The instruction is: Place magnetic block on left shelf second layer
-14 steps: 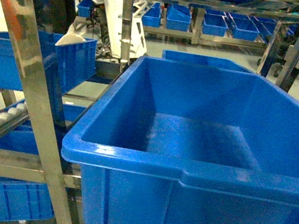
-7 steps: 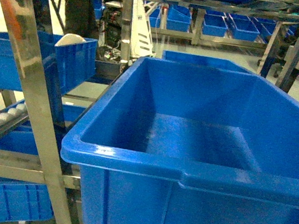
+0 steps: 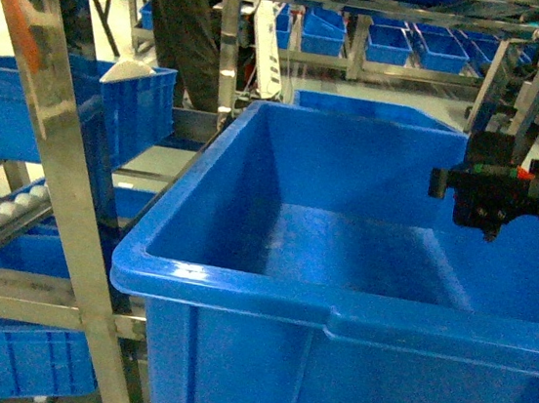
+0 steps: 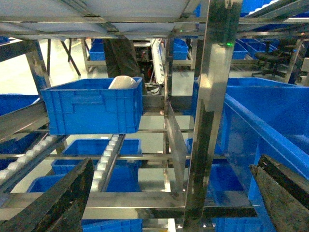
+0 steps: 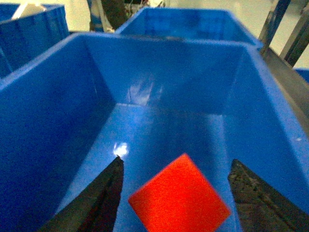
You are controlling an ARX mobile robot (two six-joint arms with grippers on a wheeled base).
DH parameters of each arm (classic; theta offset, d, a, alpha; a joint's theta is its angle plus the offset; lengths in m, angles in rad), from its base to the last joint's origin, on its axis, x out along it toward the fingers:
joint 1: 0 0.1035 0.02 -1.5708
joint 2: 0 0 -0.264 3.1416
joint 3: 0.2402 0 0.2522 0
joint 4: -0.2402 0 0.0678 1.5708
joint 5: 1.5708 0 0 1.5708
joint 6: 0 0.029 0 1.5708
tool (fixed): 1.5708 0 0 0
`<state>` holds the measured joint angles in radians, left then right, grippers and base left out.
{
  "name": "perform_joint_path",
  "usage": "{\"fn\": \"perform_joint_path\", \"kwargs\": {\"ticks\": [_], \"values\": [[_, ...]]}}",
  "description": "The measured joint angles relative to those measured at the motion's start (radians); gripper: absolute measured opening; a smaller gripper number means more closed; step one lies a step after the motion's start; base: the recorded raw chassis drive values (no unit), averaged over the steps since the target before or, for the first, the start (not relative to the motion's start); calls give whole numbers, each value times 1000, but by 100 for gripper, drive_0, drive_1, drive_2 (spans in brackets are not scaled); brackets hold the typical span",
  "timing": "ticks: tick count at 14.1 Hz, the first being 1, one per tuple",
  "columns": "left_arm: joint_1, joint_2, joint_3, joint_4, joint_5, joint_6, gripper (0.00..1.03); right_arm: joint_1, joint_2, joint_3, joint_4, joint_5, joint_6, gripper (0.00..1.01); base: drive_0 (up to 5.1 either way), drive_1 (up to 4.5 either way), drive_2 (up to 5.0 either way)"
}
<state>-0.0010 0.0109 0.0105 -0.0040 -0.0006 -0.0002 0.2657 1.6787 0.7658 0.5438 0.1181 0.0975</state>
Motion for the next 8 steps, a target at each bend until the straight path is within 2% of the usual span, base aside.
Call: {"fn": "perform_joint_path", "kwargs": {"ticks": [1,2,4,6,8], "values": [[0,0,0,1,0,0,98,13,-48,-32,50,37,-1,70,0,0,0],[0,0,0,0,0,0,98,59,-299,-225,138,145,-13,100,0,0,0],[0,0,0,0,0,0,98,127,-579,-432,47,280,-48,98,0,0,0],[0,0,0,0,0,0,98,203,-965,-552,-185,463,-103,98,0,0,0],[0,0,0,0,0,0,98,217,-1110,-562,-270,519,-136,98,0,0,0]]}}
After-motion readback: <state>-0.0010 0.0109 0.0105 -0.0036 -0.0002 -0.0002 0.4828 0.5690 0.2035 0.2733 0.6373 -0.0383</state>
